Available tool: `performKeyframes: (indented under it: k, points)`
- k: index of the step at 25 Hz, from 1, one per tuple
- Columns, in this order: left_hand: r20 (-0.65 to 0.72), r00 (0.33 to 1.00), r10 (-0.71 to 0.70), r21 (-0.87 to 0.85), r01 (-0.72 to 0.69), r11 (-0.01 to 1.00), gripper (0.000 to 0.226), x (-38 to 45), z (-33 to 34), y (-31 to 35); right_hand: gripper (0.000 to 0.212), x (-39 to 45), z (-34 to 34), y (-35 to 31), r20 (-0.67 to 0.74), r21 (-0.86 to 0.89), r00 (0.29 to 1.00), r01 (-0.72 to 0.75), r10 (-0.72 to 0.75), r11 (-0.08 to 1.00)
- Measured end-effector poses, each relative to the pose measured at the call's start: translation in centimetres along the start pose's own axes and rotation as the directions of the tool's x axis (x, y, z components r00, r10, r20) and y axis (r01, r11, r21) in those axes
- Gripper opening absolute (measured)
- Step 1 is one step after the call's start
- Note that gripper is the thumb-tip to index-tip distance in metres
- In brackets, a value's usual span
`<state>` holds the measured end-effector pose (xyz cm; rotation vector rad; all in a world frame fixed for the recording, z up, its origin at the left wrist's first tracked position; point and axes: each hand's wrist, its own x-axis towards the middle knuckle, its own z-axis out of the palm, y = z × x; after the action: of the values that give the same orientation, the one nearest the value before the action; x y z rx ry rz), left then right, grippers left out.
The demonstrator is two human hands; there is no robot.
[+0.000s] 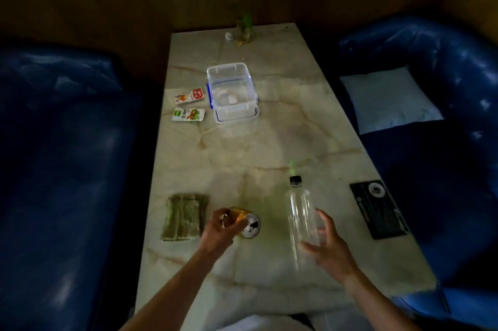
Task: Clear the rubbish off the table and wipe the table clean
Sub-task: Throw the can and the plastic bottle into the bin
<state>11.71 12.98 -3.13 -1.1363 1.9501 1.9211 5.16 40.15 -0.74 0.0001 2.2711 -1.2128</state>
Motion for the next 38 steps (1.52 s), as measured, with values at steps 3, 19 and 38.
performKeyframes:
  k: [3,19,38]
  points:
    - [0.034,0.998,-0.051,-0.058,0.053,0.997,0.062,-3.1,-0.5,-3.1,0.093,-4.7,1.6,1.9,-0.047,0.076,0.999,-0.02,0.023,0.997]
    - [0.377,0.919,-0.115,0.045,0.106,0.993,0.037,-11.2,3.6,-7.9,0.093,-19.2,4.6,10.7,-0.252,0.394,0.951,-0.065,0.176,0.917]
    - [0.632,0.751,-0.191,0.416,-0.121,0.901,0.011,-20.7,35.2,-9.5,0.094,-33.2,-11.8,27.8,-0.52,0.636,0.701,-0.064,0.489,0.769]
